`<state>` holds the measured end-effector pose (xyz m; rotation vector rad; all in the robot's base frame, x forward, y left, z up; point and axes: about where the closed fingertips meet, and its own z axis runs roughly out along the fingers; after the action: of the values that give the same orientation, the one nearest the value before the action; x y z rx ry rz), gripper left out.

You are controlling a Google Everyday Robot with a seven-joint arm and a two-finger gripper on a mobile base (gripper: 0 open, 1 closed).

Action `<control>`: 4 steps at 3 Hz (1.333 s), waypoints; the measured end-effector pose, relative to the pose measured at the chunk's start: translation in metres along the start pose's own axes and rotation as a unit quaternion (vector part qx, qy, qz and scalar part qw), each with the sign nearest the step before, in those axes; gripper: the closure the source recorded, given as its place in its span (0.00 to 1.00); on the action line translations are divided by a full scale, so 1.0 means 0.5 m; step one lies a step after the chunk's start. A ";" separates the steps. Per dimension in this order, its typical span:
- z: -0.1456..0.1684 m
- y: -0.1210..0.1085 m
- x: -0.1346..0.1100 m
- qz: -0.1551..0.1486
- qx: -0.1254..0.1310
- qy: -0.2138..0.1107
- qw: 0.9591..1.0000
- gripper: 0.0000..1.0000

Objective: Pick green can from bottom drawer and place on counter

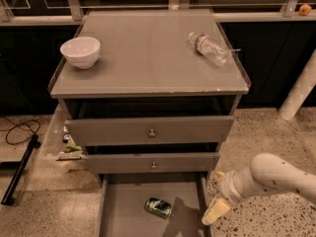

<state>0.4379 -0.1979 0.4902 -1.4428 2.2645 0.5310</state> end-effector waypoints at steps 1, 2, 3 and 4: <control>0.122 -0.001 0.059 0.011 -0.030 -0.063 0.998 0.00; 0.122 -0.001 0.059 0.011 -0.030 -0.063 0.998 0.00; 0.170 -0.012 0.057 -0.012 -0.013 -0.082 0.996 0.00; 0.225 -0.035 0.056 -0.041 -0.002 -0.116 0.992 0.00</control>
Offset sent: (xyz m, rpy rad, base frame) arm 0.0028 0.0025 -0.0429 0.1051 -0.0120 -0.0073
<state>0.4575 -0.1683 0.3784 -1.3901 2.0158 0.6438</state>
